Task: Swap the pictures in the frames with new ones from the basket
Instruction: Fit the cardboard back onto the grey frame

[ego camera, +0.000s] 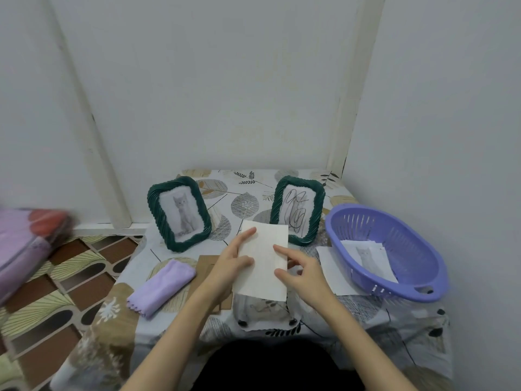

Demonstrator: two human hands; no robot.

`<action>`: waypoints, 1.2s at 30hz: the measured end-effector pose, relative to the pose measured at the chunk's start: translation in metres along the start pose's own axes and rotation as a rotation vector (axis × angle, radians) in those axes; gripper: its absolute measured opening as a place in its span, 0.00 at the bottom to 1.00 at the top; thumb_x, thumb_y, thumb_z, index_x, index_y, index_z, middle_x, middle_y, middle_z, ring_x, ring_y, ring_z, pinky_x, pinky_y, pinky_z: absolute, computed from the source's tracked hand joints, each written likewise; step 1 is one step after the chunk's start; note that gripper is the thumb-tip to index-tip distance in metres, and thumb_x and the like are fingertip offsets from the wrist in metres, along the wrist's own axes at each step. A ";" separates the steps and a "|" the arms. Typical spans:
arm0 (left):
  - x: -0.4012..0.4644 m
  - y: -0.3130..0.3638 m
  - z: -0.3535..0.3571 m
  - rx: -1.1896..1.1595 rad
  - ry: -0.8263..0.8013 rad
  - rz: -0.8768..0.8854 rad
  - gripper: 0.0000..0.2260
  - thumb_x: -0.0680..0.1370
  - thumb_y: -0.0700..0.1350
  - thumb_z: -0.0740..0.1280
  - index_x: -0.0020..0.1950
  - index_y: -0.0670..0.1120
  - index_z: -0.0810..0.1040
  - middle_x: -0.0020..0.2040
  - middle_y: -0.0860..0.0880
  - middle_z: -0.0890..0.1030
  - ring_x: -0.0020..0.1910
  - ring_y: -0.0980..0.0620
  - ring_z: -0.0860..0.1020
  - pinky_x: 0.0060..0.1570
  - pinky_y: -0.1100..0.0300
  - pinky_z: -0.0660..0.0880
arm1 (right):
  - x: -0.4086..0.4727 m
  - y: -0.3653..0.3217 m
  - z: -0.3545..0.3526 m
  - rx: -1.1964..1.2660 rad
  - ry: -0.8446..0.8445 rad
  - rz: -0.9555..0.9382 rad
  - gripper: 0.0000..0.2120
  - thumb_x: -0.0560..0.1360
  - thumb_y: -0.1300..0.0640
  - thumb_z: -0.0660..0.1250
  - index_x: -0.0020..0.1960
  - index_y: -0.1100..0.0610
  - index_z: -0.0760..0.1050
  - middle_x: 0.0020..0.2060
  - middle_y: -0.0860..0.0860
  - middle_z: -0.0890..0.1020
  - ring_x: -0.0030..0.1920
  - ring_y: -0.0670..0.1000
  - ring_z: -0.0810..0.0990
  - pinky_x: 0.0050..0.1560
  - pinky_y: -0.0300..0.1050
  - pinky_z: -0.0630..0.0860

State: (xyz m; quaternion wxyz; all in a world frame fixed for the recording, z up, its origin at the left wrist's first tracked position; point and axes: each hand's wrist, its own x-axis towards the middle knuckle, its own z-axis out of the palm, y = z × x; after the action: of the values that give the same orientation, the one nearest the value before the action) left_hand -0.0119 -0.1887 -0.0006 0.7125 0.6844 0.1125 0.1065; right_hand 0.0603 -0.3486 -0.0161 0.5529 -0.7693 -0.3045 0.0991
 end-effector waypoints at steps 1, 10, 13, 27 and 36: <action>0.001 -0.007 -0.004 0.043 0.000 0.016 0.26 0.74 0.28 0.59 0.65 0.54 0.68 0.63 0.46 0.73 0.48 0.52 0.77 0.42 0.63 0.77 | 0.004 0.002 0.000 -0.043 -0.002 0.007 0.22 0.71 0.64 0.69 0.63 0.50 0.73 0.54 0.52 0.77 0.45 0.47 0.73 0.42 0.26 0.68; 0.007 -0.056 -0.030 0.733 -0.013 -0.001 0.30 0.69 0.39 0.72 0.69 0.48 0.68 0.68 0.50 0.71 0.68 0.52 0.66 0.68 0.59 0.59 | 0.019 0.043 0.005 -0.520 -0.251 0.159 0.28 0.70 0.52 0.70 0.68 0.50 0.68 0.65 0.46 0.73 0.66 0.50 0.68 0.66 0.54 0.63; 0.009 -0.063 -0.033 0.911 -0.077 -0.020 0.31 0.69 0.47 0.73 0.70 0.50 0.66 0.73 0.50 0.63 0.76 0.50 0.53 0.73 0.48 0.45 | 0.018 0.048 0.004 -0.640 -0.311 0.129 0.27 0.72 0.50 0.68 0.70 0.46 0.65 0.70 0.45 0.66 0.71 0.48 0.59 0.66 0.51 0.56; 0.006 -0.073 -0.040 1.103 -0.274 -0.093 0.59 0.45 0.82 0.52 0.72 0.57 0.62 0.77 0.54 0.50 0.76 0.48 0.41 0.72 0.44 0.41 | 0.001 0.054 -0.009 -0.744 -0.409 0.088 0.27 0.72 0.43 0.66 0.70 0.43 0.64 0.73 0.40 0.58 0.75 0.47 0.48 0.70 0.58 0.49; 0.000 -0.073 -0.033 1.038 -0.190 -0.095 0.39 0.66 0.68 0.66 0.71 0.51 0.64 0.75 0.52 0.59 0.76 0.50 0.48 0.73 0.48 0.42 | -0.002 0.055 -0.014 -0.726 -0.425 0.106 0.25 0.73 0.44 0.66 0.69 0.42 0.66 0.74 0.42 0.57 0.75 0.47 0.48 0.70 0.61 0.48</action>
State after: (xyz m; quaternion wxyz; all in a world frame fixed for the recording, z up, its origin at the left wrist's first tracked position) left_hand -0.0223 -0.1601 -0.0749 0.2911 0.9478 0.1163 -0.0580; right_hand 0.0853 -0.3717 -0.0613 0.1650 -0.8912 -0.3867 0.1701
